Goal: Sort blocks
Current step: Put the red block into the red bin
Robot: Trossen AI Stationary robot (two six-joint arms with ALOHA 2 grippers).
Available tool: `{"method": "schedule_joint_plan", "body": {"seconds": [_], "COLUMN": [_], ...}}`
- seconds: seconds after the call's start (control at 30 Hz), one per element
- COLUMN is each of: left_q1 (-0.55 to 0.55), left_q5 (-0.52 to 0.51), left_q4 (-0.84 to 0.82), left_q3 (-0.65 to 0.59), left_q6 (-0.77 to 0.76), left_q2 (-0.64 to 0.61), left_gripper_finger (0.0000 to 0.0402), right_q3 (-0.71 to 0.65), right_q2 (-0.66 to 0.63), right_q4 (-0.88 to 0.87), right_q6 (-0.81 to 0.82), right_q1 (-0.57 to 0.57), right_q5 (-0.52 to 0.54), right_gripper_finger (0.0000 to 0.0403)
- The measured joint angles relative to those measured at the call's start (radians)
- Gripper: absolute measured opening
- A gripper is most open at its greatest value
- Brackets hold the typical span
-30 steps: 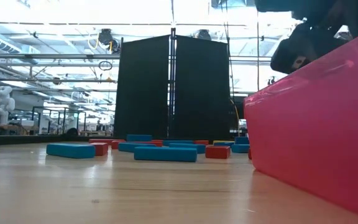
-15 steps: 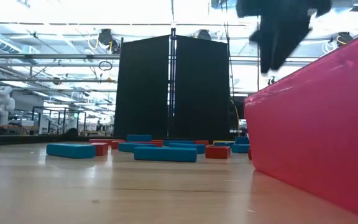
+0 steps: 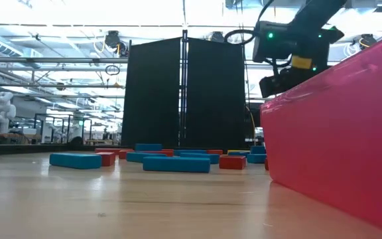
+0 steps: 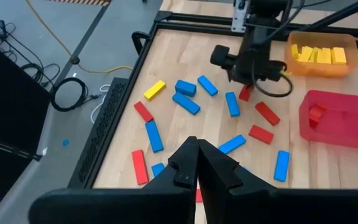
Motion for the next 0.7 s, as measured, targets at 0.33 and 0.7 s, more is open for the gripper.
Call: {"method": "schedule_joint_plan", "body": {"seconds": [0.33,0.7], "left_q1": [0.000,0.000], "left_q5": [-0.006,-0.006], "left_q4": [0.000,0.001], "left_q3": [0.000,0.000], "left_q6": [0.000,0.008], "left_q2": [0.000,0.000], "left_gripper_finger": [0.0015,0.0015], "right_q3": [-0.111,-0.061], "right_q2": [0.013,0.032], "right_q4": [0.174,0.098], "right_q6": [0.052,0.062], "right_q1": [-0.012,-0.011], "right_q5": [-0.057,-0.048], "right_gripper_finger": [0.0207,0.0023]}}
